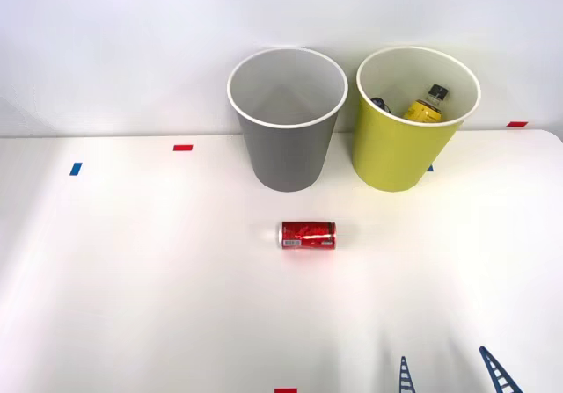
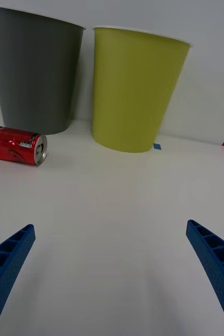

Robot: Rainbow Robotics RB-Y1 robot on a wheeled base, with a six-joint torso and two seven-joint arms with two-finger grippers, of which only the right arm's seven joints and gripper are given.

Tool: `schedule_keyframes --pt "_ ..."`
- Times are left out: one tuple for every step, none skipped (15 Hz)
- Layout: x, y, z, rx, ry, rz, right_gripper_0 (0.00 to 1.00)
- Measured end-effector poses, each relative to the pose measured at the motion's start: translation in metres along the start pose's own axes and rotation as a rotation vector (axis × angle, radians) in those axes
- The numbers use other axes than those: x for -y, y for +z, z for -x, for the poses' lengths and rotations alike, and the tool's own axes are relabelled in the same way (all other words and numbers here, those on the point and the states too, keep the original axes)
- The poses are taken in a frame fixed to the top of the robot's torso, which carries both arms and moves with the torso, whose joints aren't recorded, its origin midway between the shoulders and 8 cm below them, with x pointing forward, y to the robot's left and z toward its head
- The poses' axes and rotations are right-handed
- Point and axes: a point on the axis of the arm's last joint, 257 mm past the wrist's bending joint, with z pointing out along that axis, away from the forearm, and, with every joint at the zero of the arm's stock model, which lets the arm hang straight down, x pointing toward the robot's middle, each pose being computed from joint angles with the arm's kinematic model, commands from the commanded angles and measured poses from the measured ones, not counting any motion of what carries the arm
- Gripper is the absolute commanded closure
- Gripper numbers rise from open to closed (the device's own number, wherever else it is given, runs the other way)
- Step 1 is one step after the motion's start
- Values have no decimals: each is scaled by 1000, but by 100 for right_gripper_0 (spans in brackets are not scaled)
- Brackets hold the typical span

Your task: Put cans in the gray bin, plastic bottles in the light green bin

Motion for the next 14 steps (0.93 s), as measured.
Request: schedule_keyframes --pt "0 0 0 0 0 0 0" --pt "0 0 0 0 0 0 0" --pt "0 0 0 0 0 0 0" --pt "0 0 0 0 0 0 0" --pt "0 0 0 0 0 0 0" --pt "0 0 0 0 0 0 0" --pt "0 0 0 0 0 0 0" --pt "0 0 0 0 0 0 0" --pt "0 0 0 0 0 0 0" --pt "0 0 0 0 0 0 0" --pt "0 0 0 0 0 0 0" --pt "0 0 0 0 0 0 0" --pt "0 0 0 0 0 0 0" --pt "0 0 0 0 0 0 0"
